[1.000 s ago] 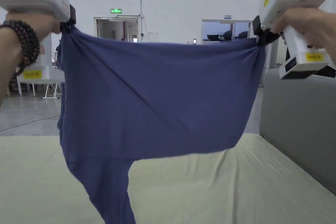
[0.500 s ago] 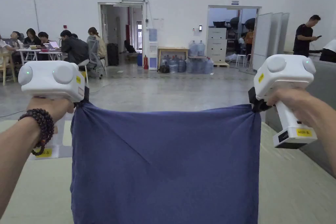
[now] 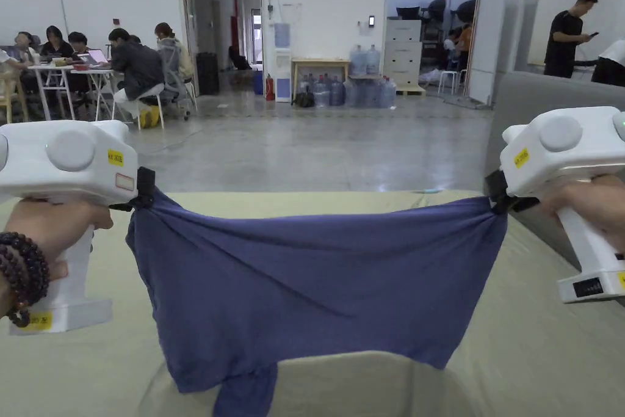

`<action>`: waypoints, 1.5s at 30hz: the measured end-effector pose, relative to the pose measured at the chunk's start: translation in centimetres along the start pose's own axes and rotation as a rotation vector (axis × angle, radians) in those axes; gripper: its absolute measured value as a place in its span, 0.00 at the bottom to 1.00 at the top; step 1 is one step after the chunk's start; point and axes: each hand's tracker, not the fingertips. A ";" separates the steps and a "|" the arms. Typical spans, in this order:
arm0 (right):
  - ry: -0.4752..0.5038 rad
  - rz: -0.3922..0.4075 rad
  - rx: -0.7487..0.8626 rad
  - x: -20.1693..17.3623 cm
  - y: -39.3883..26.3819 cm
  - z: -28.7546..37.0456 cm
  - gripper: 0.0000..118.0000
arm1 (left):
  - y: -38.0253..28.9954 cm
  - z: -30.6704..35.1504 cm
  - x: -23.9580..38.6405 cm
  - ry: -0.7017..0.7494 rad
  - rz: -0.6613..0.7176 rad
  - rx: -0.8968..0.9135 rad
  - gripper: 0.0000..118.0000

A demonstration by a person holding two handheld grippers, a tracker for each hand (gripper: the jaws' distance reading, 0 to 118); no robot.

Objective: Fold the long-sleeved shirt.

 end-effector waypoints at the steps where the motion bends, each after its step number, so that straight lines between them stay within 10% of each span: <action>1: 0.006 0.012 -0.008 -0.1 -1.4 0.8 0.01 | -1.6 1.0 0.1 -0.001 -0.007 -0.025 0.00; 17: 0.150 0.183 -0.423 -2.9 -35.3 2.3 0.01 | -34.1 9.6 -2.1 -0.060 -0.025 -0.487 0.00; 30: 0.141 0.157 -0.564 -1.7 -39.9 -1.5 0.02 | -38.0 7.8 -1.6 -0.058 -0.063 -0.611 0.01; 31: 0.142 0.154 -0.565 -1.6 -39.9 -1.5 0.07 | -37.9 7.9 -1.7 -0.065 -0.046 -0.602 0.18; 33: 0.145 0.150 -0.573 -1.3 -39.6 -1.1 0.58 | -37.3 8.1 -2.1 -0.077 -0.027 -0.590 0.91; 34: 0.139 0.161 -0.576 -1.4 -39.8 -0.4 0.77 | -37.1 8.1 -2.3 -0.086 -0.028 -0.591 0.99; 40: 0.124 0.171 -0.406 -0.9 -35.0 3.2 0.80 | -32.1 10.1 -2.7 -0.098 -0.011 -0.530 0.96; 42: 0.106 0.133 -0.309 -1.3 -32.4 4.0 0.72 | -29.4 10.2 -2.3 -0.117 -0.036 -0.418 0.61; 43: 0.117 0.132 -0.277 -1.5 -31.5 4.0 0.53 | -28.3 9.5 -1.9 -0.107 -0.055 -0.394 0.26; 44: 0.121 0.131 -0.271 -1.8 -30.5 3.6 0.08 | -27.1 8.6 -1.4 -0.095 -0.057 -0.369 0.00; 45: 0.113 0.119 -0.265 -2.2 -29.9 3.0 0.00 | -25.9 7.9 -1.1 -0.096 -0.045 -0.348 0.00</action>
